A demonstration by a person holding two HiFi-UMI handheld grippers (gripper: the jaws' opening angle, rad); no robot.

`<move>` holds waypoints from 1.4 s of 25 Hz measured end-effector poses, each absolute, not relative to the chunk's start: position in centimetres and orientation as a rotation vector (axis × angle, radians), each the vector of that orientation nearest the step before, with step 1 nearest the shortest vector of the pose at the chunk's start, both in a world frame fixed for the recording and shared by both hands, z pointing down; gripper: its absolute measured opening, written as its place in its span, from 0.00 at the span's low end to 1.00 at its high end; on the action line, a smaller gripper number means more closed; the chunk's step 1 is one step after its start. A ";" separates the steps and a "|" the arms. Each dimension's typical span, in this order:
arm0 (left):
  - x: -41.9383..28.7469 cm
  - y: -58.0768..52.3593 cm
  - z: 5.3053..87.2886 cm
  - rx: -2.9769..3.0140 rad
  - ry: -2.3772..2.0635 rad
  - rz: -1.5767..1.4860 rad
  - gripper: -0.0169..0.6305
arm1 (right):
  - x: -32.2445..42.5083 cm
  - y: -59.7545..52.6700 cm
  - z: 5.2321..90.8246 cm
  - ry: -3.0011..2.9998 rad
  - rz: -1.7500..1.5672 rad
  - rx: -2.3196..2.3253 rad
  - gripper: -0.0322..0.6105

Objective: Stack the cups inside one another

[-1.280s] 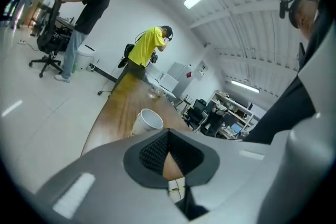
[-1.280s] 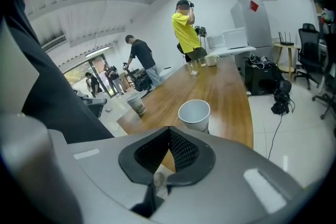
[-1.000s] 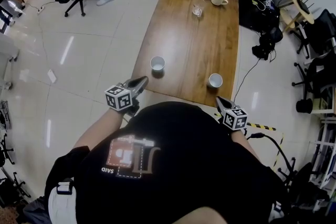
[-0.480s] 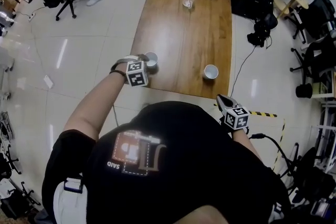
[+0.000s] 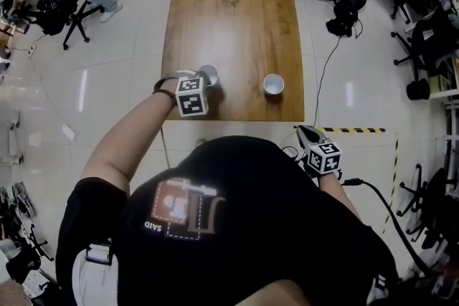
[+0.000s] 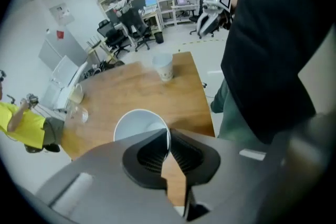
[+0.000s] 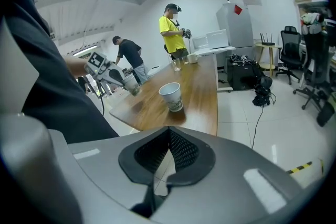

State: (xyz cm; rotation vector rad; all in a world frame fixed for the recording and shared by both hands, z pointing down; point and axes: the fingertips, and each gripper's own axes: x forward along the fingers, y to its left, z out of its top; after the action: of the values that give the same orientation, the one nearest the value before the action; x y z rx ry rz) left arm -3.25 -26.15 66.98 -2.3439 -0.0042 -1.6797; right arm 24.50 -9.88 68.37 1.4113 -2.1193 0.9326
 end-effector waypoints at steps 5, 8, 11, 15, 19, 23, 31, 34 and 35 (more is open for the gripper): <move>8.1 -26.1 61.0 -2.381 -0.137 -1.466 0.05 | 26.8 -8.7 68.4 -2.099 0.947 1.490 0.07; 12.8 -25.2 60.5 -2.321 -0.243 -1.435 0.05 | 27.9 -7.8 68.2 -2.084 0.957 1.532 0.07; 15.1 -23.7 62.3 -2.234 -0.345 -1.475 0.05 | 29.2 -6.4 68.4 -2.058 0.972 1.571 0.07; 17.1 -22.6 64.7 -2.192 -0.402 -1.510 0.06 | 31.3 -4.5 68.8 -2.015 1.003 1.631 0.07; 17.7 -22.2 66.7 -2.165 -0.429 -1.565 0.06 | 32.5 -3.1 69.4 -1.991 1.029 1.652 0.07; 16.7 -21.9 67.6 -2.190 -0.440 -1.614 0.21 | 32.2 -3.2 69.6 -1.998 1.028 1.633 0.07; 11.8 -25.7 59.1 -2.712 0.126 -1.272 0.26 | 30.5 -8.5 66.8 -2.116 0.894 1.551 0.07; 4.9 -27.2 56.5 -3.023 0.489 -1.034 0.26 | 29.2 -12.1 64.6 -2.187 0.811 1.516 0.07; 2.2 -27.6 56.3 -3.098 0.611 -0.958 0.26 | 28.5 -13.5 63.8 -2.210 0.780 1.499 0.07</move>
State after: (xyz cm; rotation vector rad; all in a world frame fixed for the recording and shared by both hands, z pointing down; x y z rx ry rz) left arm 2.23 -27.61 56.30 -3.0977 0.6114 -0.9583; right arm 28.53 -13.51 63.75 1.4994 -2.2102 0.7798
